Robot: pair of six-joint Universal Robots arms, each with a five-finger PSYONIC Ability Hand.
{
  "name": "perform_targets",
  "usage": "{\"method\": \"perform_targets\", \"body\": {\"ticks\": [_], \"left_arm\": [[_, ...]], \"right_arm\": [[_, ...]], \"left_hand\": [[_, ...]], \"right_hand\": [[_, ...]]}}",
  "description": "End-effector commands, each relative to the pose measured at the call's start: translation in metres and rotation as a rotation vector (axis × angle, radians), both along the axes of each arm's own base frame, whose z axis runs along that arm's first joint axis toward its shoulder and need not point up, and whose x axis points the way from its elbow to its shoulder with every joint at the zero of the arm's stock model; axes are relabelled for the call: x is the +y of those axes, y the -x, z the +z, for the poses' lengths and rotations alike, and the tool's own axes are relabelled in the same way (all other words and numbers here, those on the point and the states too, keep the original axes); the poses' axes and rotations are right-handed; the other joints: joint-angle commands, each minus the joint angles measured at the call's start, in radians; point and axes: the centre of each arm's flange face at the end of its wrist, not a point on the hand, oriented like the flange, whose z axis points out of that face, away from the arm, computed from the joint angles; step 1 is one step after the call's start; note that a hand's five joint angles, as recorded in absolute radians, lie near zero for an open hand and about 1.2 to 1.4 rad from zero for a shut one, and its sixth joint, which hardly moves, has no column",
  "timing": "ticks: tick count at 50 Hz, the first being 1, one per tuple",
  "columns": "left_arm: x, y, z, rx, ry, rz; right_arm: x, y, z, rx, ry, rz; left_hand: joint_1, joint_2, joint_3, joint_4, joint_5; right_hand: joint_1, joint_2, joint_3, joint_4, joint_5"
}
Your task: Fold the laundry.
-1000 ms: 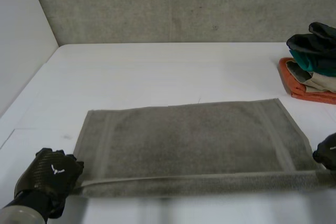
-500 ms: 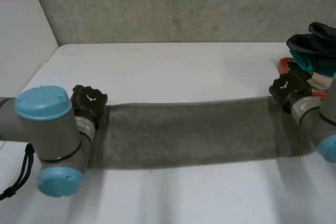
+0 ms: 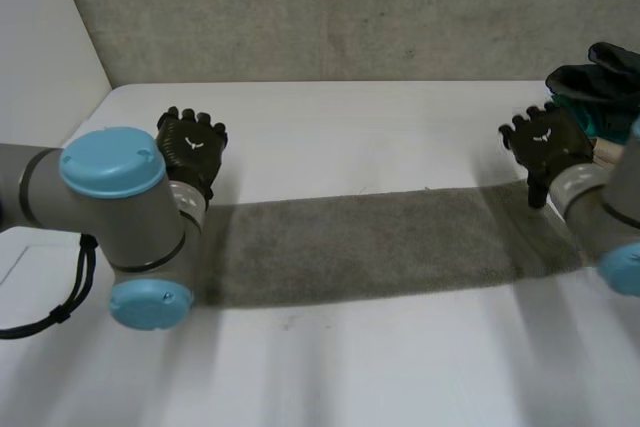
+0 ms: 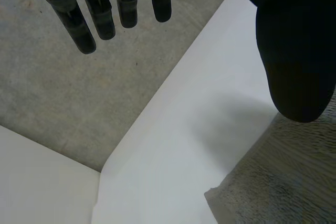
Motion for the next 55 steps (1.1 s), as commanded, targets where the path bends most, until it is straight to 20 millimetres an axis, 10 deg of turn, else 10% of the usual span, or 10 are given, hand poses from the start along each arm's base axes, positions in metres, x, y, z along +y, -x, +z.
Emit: {"method": "perform_targets", "body": {"ticks": [1,15,19,37,40,48,55], "left_arm": [[0.025,-0.015,0.003,0.016,-0.038,-0.003],[0.043,-0.024,0.000,0.103,-0.085,0.004],[0.044,-0.023,0.001,0.110,-0.084,-0.005],[0.055,-0.033,0.024,0.137,-0.039,0.000],[0.057,-0.034,0.029,0.144,-0.028,0.000],[0.058,-0.043,0.043,0.173,0.003,0.020],[0.064,-0.045,0.051,0.184,0.022,0.017]], "right_arm": [[0.030,0.034,-0.005,-0.072,-0.212,0.052],[0.027,0.073,-0.038,-0.044,-0.283,-0.001],[0.021,0.075,-0.045,-0.017,-0.272,0.005],[-0.004,0.154,-0.007,0.278,-0.075,-0.366],[0.002,0.123,0.010,0.283,-0.013,-0.301],[0.072,-0.049,0.046,0.145,0.218,0.211],[0.179,-0.156,0.009,0.086,0.242,0.761]], "left_hand": [[-0.016,-0.032,-0.038,-0.029,-0.050],[-0.016,-0.032,-0.038,-0.029,-0.050],[-0.016,-0.032,-0.038,-0.029,-0.050],[-0.016,-0.032,-0.038,-0.029,-0.050],[-0.016,-0.032,-0.038,-0.029,-0.050],[-0.016,-0.032,-0.038,-0.029,-0.050],[-0.016,-0.032,-0.038,-0.029,-0.050]], "right_hand": [[0.037,0.051,0.055,0.052,0.044],[0.222,0.235,0.239,0.237,0.228],[1.159,1.173,1.177,1.174,1.166],[1.163,1.177,1.181,1.178,1.170],[1.163,1.177,1.181,1.178,1.170],[1.163,1.177,1.181,1.178,1.170],[1.163,1.177,1.181,1.178,1.170]]}}
